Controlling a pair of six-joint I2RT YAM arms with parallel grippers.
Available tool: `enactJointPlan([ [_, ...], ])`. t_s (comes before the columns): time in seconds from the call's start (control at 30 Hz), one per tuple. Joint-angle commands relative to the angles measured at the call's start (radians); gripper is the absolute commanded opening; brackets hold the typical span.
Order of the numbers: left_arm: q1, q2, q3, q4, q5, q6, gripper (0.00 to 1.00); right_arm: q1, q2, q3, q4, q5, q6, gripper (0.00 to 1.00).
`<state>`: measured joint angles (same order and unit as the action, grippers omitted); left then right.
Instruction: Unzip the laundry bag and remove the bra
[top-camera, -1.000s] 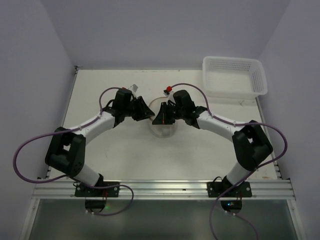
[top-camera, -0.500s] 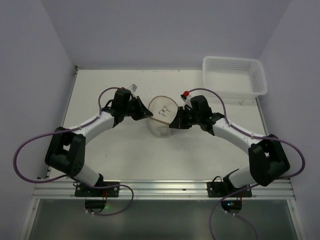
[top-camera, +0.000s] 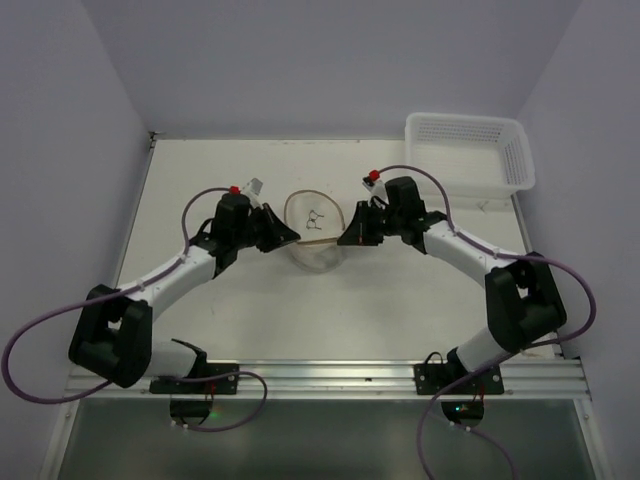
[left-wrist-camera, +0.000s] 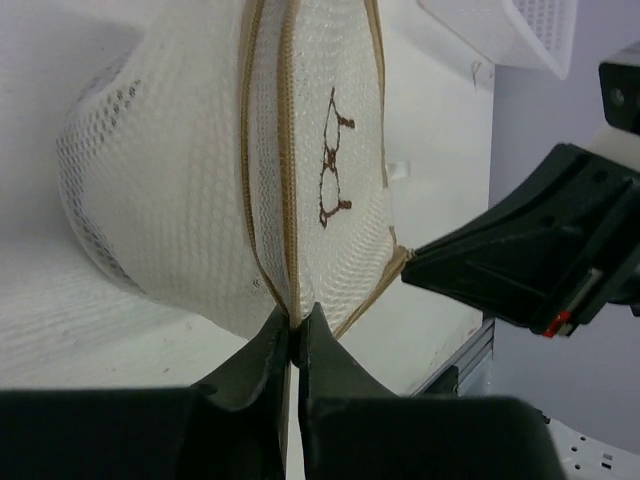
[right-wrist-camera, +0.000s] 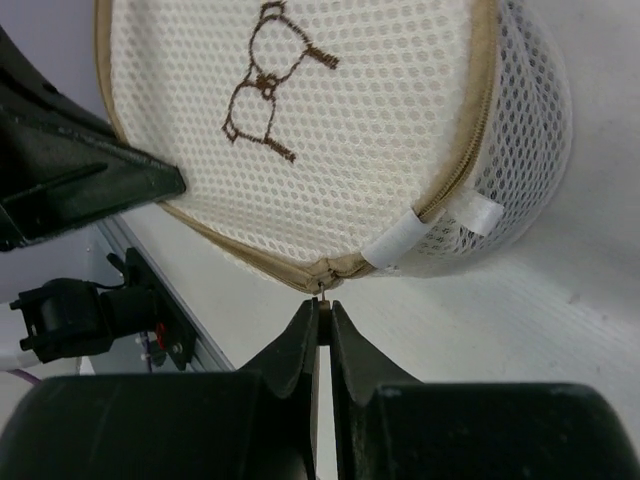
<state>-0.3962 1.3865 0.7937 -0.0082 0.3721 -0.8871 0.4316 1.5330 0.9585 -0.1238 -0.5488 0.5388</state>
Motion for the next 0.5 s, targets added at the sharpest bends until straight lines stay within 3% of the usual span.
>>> enactJointPlan([
  [0.0,0.002,-0.165,-0.147,0.028,-0.142,-0.065,0.07,-0.018,0.07,0.115,-0.052,0.035,-0.042,0.07],
  [0.07,-0.027,-0.223,-0.21,0.048,-0.166,-0.111,0.23,-0.017,0.081,0.138,-0.068,0.026,-0.054,0.14],
  [0.1,-0.033,-0.275,-0.258,0.065,-0.179,-0.119,0.43,-0.016,0.081,0.147,-0.082,0.026,-0.068,0.3],
  [0.17,-0.036,-0.314,-0.28,0.062,-0.191,-0.115,0.63,-0.016,0.062,0.152,-0.105,0.032,-0.083,0.47],
  [0.2,-0.036,-0.343,-0.277,0.025,-0.22,-0.101,0.78,-0.017,0.05,0.152,-0.129,0.049,-0.095,0.6],
  [0.3,-0.026,-0.356,-0.197,-0.091,-0.295,-0.018,0.94,-0.017,-0.023,0.149,-0.175,0.091,-0.118,0.85],
  [0.47,0.029,-0.297,-0.013,-0.2,-0.36,0.127,0.93,-0.017,-0.17,0.14,-0.224,0.196,-0.117,0.97],
])
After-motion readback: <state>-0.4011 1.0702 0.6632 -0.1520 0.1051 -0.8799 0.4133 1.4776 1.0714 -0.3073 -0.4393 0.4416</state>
